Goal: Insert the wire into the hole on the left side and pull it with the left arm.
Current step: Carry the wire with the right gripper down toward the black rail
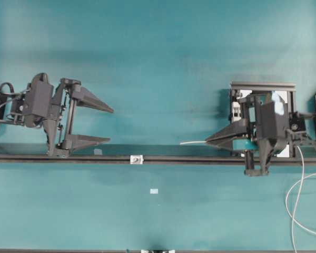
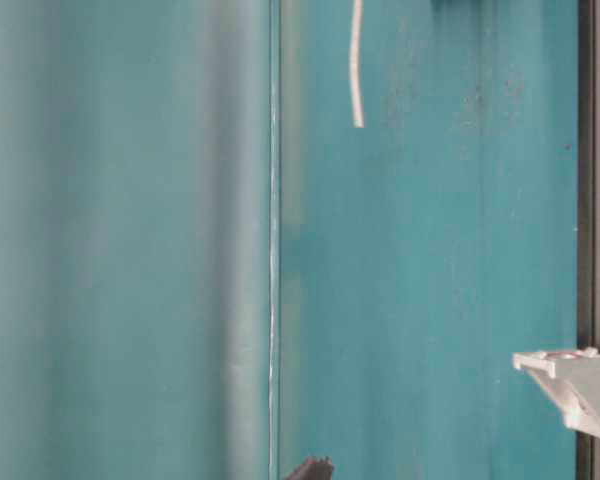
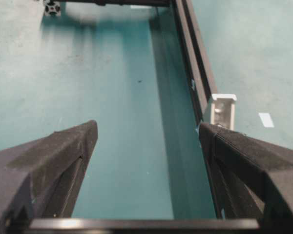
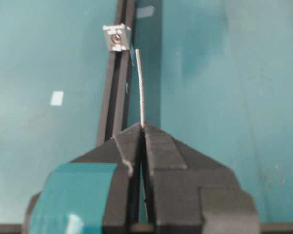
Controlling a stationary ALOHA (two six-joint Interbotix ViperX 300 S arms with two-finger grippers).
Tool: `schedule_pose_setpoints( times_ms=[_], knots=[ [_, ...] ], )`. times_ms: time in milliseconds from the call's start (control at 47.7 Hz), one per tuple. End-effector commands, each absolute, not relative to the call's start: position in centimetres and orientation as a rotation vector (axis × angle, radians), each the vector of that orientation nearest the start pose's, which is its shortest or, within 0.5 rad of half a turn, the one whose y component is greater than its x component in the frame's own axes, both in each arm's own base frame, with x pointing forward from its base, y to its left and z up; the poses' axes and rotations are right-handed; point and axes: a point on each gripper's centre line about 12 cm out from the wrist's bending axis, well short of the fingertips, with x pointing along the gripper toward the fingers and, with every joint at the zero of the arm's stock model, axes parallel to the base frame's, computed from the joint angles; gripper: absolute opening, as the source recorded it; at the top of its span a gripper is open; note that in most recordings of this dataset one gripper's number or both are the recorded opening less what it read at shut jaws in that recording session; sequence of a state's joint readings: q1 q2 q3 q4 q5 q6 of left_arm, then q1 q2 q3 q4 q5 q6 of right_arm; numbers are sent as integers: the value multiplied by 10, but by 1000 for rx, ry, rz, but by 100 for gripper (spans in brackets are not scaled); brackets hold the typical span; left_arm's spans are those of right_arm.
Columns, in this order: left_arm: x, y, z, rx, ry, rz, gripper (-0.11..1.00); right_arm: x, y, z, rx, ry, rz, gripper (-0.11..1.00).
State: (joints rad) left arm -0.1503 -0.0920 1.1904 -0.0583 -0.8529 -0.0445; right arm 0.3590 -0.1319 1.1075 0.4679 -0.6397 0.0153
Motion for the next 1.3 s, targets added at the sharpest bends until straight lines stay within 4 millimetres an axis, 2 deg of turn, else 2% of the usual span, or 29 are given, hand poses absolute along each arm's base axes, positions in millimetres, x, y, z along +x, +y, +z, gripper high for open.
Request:
schedule_pose_setpoints(
  times_ms=[0,210,524,1278],
  knots=[
    [279,-40,138,-63,232,-105,53,291,83,143,294,366,-4,5],
    [274,-44,134,-107,249,-113,53,297,100,135,305,390,-3,5],
    [271,-45,132,-109,258,-118,53,314,113,120,297,366,-34,5],
    [269,-46,130,-109,262,-122,53,331,123,109,287,302,-71,5]
  ],
)
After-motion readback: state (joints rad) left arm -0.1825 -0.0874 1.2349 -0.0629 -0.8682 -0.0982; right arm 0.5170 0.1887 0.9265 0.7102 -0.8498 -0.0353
